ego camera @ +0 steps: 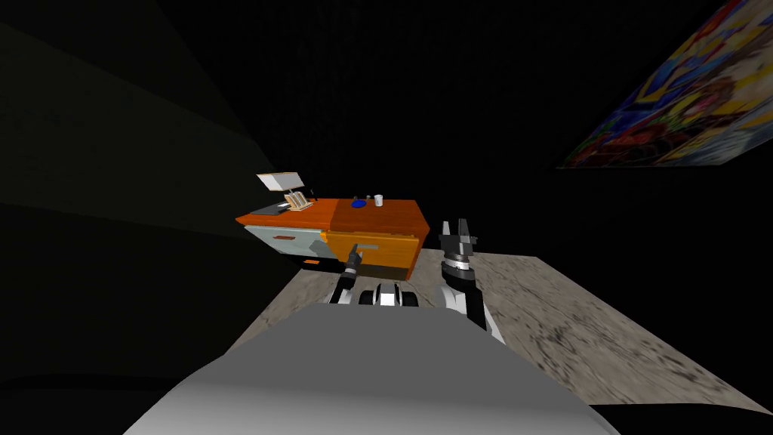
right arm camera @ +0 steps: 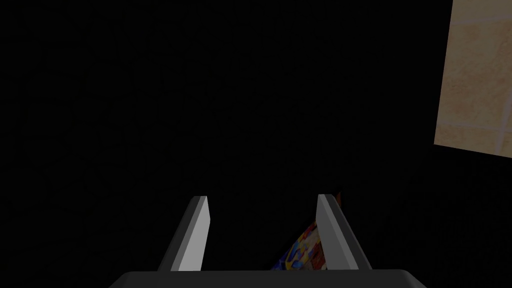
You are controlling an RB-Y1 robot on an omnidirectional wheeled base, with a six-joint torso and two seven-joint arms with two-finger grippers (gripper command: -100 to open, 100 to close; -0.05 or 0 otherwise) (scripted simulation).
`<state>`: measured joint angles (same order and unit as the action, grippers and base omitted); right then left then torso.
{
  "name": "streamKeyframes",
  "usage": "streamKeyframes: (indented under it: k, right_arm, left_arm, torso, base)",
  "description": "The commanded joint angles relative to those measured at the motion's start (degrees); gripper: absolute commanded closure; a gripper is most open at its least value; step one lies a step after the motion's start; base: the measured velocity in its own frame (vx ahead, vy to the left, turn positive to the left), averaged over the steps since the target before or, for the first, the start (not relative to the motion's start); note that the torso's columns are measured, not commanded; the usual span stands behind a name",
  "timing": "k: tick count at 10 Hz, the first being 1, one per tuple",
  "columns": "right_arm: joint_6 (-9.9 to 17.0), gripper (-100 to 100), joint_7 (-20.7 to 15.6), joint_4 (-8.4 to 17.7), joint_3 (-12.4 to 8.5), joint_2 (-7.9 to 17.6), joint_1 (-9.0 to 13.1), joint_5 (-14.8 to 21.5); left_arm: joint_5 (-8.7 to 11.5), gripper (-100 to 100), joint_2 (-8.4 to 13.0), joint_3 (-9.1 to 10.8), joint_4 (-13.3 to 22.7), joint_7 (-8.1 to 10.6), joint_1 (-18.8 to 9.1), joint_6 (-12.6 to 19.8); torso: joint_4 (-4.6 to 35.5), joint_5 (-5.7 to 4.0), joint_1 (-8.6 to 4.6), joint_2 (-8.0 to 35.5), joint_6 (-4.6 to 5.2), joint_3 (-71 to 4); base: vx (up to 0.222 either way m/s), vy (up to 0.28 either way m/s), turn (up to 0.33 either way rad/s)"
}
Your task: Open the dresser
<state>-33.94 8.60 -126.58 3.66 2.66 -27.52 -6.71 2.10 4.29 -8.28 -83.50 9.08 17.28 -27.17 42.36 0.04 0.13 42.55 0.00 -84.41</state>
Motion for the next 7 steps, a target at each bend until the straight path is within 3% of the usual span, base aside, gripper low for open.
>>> streamKeyframes:
  k: [1, 3, 4, 5, 7]
  right_arm:
    - [0.0, 0, 0.0, 0.0, 0.0, 0.0, 0.0, 0.0]
    - [0.0, 0, 0.0, 0.0, 0.0, 0.0, 0.0, 0.0]
    - [0.0, 0, 0.0, 0.0, 0.0, 0.0, 0.0, 0.0]
    - [0.0, 0, 0.0, 0.0, 0.0, 0.0, 0.0, 0.0]
    - [0.0, 0, 0.0, 0.0, 0.0, 0.0, 0.0, 0.0]
  left_arm:
    - [0.0, -100, -2.9, 0.04, 0.2, 0.00, -0.1, 0.0]
    - [0.1, -100, -2.5, 0.20, -1.3, -0.03, -0.3, 1.6]
    - [0.0, -100, -2.5, 0.10, -0.9, 0.00, -0.1, 0.8]
    - [0.0, 100, -2.5, 0.11, -1.0, -0.02, -0.1, 1.1]
    - [-0.1, 100, -2.2, -0.37, -2.5, 0.18, 1.0, 1.4]
  torso:
    - [0.0, 0.00, -0.01, 0.0, 0.00, 0.0]
    - [-0.1, -0.03, -0.09, -0.2, 0.00, -0.1]
    - [-0.1, -0.05, -0.18, -0.5, 0.01, -0.3]
    - [-0.1, -0.04, -0.15, -0.4, 0.00, -0.2]
    - [0.0, -0.01, -0.04, 0.2, -0.07, 0.1]
  base:
    - [0.000, 0.000, 0.000]
    - [0.026, -0.009, -0.003]
    - [0.033, -0.011, -0.001]
    - [0.000, 0.000, 0.000]
    - [-0.146, 0.008, 0.015]
